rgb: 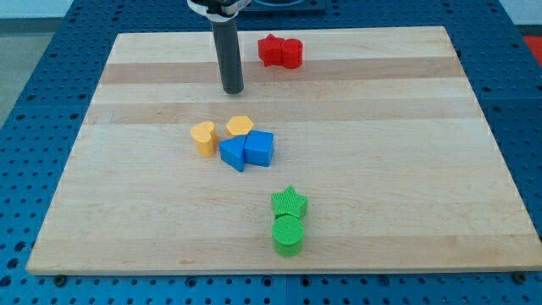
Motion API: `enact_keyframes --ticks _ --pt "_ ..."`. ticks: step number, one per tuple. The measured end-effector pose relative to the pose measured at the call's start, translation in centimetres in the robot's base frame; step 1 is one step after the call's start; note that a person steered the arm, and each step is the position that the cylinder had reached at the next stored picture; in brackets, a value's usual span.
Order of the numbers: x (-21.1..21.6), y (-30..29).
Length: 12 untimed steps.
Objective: Move the green blocks towards the top
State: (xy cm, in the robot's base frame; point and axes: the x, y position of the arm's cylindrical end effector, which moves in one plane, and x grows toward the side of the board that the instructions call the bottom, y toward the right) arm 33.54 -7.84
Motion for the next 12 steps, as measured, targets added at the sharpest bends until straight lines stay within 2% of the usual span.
enact_keyframes --ticks 1,2,3,4,6,10,12 --pt "0.0 0.0" --pt "2.2 5.7" --pt "3.1 8.5" --pt "7.7 12.8" --pt "27.2 14.7" --pt "28.3 13.0" --pt "28.3 7.5"
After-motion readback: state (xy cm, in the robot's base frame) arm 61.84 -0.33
